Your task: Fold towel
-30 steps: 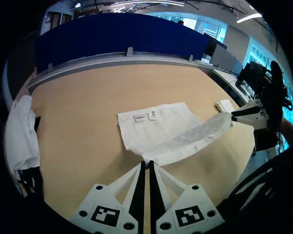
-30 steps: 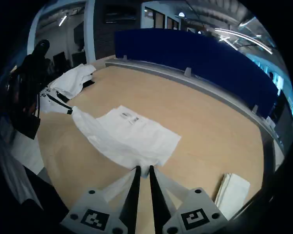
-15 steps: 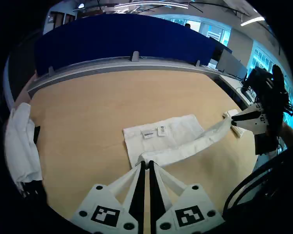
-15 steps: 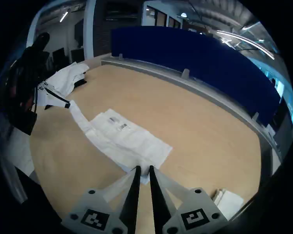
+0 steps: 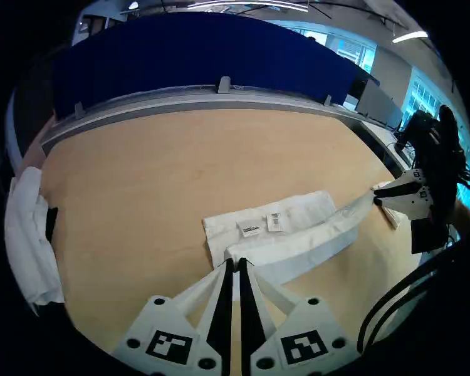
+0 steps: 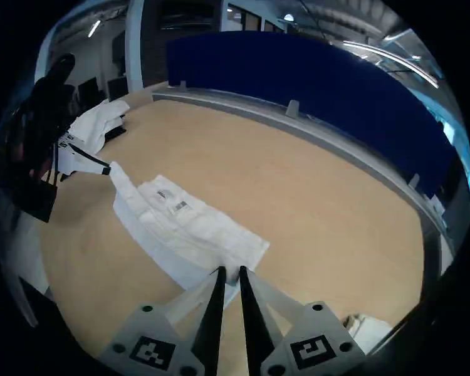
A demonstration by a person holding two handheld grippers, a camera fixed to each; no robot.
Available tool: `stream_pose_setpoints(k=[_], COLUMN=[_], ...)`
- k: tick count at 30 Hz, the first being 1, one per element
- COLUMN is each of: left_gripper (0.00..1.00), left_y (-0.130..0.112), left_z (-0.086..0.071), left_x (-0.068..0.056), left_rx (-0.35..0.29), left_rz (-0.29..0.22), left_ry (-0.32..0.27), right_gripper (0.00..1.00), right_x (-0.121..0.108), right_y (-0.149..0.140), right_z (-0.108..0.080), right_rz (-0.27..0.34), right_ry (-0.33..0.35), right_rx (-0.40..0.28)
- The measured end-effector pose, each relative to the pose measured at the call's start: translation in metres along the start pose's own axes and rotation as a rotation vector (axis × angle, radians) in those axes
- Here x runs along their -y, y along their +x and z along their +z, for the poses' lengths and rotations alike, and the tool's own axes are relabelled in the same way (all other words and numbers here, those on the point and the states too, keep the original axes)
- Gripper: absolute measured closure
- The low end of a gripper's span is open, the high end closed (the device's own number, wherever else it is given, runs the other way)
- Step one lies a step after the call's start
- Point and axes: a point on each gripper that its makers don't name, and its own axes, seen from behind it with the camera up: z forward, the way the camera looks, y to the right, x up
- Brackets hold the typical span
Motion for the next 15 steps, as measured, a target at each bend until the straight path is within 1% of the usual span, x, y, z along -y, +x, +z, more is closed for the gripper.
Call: stream_pose_setpoints(k=[9,15], left_gripper=[0.93,0.93], left_y=[-0.014,-0.013], left_z=[0.027,0.043], left_x=[0.008,0.012], left_rx=[0.026,0.012], left_rz=[-0.015,-0.03], left_ry=[0.016,0.022], right_gripper=[0.83,0.83], right_x=[-0.003,-0.008], right_y=[-0.018,-0.02], right_z=[0.027,0.043], right_rz=[0.017,0.051], right_ry=[0.005,-0.006], right_rx=[0.041,0.042])
